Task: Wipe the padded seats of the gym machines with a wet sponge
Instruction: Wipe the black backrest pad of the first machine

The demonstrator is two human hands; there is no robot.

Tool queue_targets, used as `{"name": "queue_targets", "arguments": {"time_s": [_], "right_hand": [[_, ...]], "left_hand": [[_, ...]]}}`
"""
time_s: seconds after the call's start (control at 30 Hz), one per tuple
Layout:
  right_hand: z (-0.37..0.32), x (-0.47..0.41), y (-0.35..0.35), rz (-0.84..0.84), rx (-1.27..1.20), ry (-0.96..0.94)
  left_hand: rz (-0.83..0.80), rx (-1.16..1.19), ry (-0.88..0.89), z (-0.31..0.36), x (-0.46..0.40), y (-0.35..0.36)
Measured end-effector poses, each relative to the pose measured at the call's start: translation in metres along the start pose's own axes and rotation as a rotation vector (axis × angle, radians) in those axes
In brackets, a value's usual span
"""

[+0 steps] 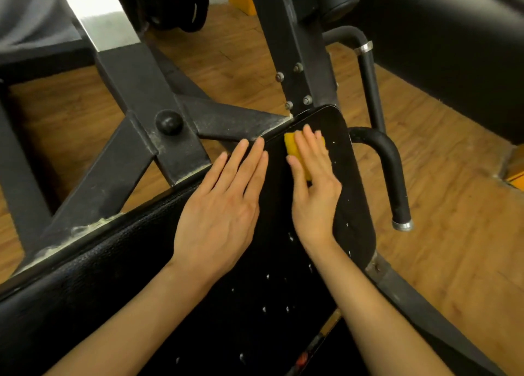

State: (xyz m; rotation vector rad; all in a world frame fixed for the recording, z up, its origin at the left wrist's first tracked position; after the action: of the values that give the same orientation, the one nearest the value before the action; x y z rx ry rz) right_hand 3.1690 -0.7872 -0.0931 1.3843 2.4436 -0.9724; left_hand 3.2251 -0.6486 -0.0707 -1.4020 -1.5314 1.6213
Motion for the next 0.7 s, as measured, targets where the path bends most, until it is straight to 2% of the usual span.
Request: {"name": "queue_targets", "arguments": {"time_s": [0.03,0.13,0.2,0.3,0.37,0.4,0.47,0.53,0.6,0.7], "right_hand": [[0.01,-0.021,-0.002,0.026,0.018,0.02],[0.026,-0.081,-0.009,0.212,-0.023,0.255],[0.015,-0.065,0.001,0.268,-0.062,0.328],[-0.005,0.011,0.012,0.098,-0.086,0.172],[0.007,0.012,0.004,0.028,-0.065,0.081],[0.019,-0.009,0.001,0.056,-0.047,0.096],[0.038,-0.063,-0.008,0.197,-0.061,0.254],[0.04,-0.081,-0.01,0.294,-0.087,0.366],[0.024,-0.041,0.001,0.277,-0.116,0.368],[0.007,0.031,0.006,0.12,-0.123,0.206]], "left_hand": [[0.001,-0.009,0.018,0.0,0.0,0.001],[-0.005,-0.022,0.046,0.0,0.001,0.002],[-0.002,-0.021,0.053,0.001,0.0,0.002],[0.006,-0.019,0.05,0.002,0.002,0.003],[0.005,-0.027,0.054,0.003,0.002,0.003],[0.004,-0.03,0.057,0.003,0.002,0.002],[-0.011,-0.028,0.057,0.002,0.001,0.001],[-0.023,-0.013,0.055,0.002,0.0,0.001],[-0.027,0.007,0.051,0.003,-0.001,0.001],[-0.037,0.03,0.048,0.002,-0.001,0.001]]}}
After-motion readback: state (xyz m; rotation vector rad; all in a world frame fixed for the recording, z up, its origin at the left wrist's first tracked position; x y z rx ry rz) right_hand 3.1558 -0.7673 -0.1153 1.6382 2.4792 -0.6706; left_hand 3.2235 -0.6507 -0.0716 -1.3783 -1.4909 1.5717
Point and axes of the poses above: each hand's wrist, its own x-axis away from the middle knuckle, its own y-axis out of the palm, z = x × y, the point moved 2 cm from there along -x, towards the middle knuckle, and after that the axes turned 7 degrees about y, right-handed, at the moved point
